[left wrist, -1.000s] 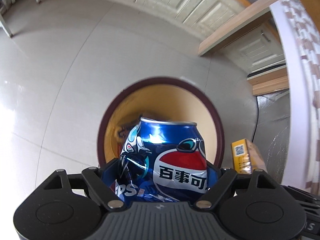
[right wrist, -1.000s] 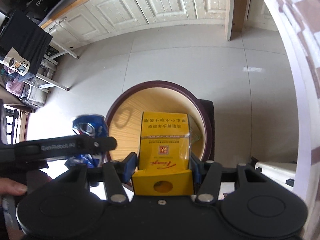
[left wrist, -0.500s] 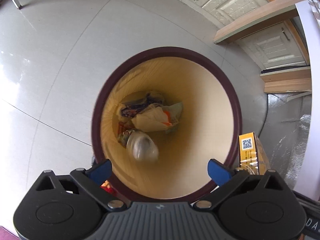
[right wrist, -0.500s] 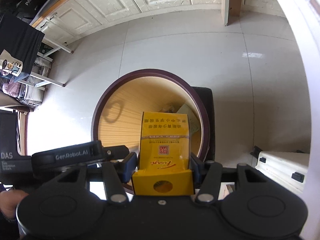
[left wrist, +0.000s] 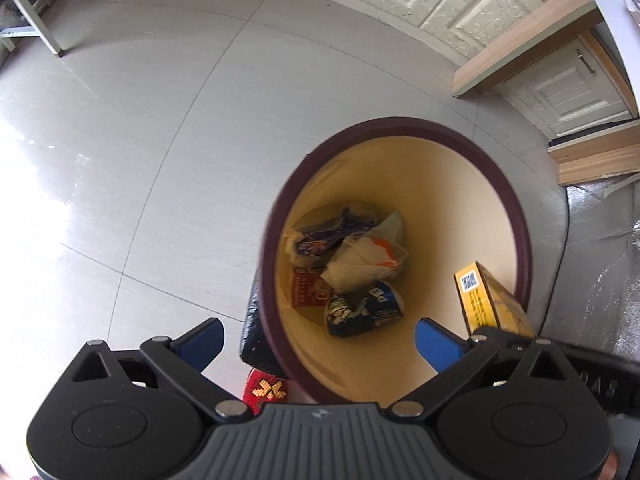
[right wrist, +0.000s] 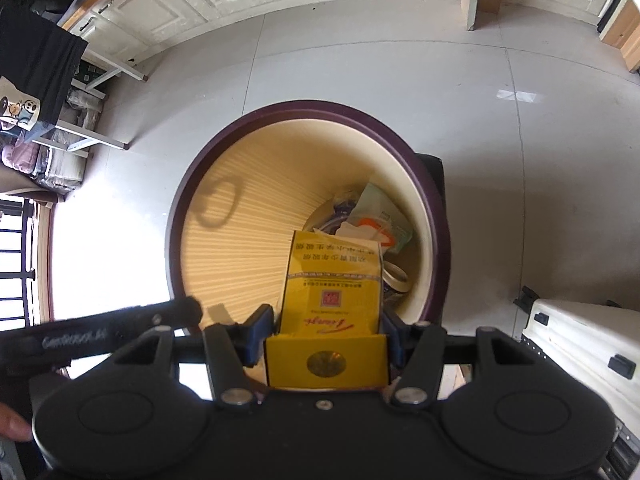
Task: Collect trash
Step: 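Carry both items over the wastebasket and open the left tool to drop the can, then open the right tool to drop the yellow box into the wastebasket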
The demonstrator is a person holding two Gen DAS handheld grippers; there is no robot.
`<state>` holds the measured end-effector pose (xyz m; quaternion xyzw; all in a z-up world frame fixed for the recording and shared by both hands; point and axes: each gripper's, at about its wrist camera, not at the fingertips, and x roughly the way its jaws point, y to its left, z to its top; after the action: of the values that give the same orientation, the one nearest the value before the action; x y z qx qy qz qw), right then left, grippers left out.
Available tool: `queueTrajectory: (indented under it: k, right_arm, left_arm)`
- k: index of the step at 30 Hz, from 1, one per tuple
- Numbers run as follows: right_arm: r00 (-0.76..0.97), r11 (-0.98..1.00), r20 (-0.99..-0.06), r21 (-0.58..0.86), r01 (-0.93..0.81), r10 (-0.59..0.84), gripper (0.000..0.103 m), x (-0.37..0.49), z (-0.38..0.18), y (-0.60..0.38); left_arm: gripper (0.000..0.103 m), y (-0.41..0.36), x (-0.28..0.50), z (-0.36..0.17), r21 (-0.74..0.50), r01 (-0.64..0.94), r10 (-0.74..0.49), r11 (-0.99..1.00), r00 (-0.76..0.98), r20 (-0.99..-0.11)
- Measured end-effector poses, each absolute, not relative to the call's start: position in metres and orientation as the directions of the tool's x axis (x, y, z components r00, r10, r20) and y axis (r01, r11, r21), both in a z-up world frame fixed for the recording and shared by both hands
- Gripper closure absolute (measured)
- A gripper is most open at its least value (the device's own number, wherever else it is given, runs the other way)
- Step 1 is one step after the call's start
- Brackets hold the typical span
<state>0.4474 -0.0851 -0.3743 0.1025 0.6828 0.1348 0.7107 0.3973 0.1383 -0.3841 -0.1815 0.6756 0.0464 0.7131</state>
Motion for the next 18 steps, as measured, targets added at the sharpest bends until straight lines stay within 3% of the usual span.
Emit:
queueTrajectory:
  k: [6, 7, 8, 10, 18]
  right_arm:
    - [0.017, 0.929, -0.933, 0.357, -0.093, 0.36, 0.044, 0.462, -0.393, -0.063]
    - [0.013, 0.921, -0.925, 0.377, -0.098, 0.38, 0.041, 0.464, -0.395, -0.059]
    - [0.005, 0.911, -0.916, 0.399, -0.1, 0.402, 0.029, 0.465, -0.396, -0.057]
    - [-0.006, 0.909, -0.914, 0.404, -0.104, 0.406, 0.016, 0.466, -0.398, -0.052]
    - [-0.022, 0.924, -0.932, 0.361, -0.131, 0.361, 0.016, 0.458, -0.4, -0.057]
  left_arm:
    - [0.002, 0.153, 0.383, -0.393, -0.175, -0.345, -0.164, 0.922, 0.061, -0.985]
    - [0.002, 0.156, 0.38, -0.394, -0.172, -0.353, -0.162, 0.92, 0.058, -0.985]
    - [0.002, 0.158, 0.378, -0.395, -0.17, -0.36, -0.16, 0.917, 0.056, -0.985]
    - [0.002, 0.163, 0.376, -0.396, -0.166, -0.369, -0.158, 0.914, 0.053, -0.986]
    - [0.002, 0.163, 0.378, -0.395, -0.156, -0.34, -0.144, 0.927, 0.06, -0.988]
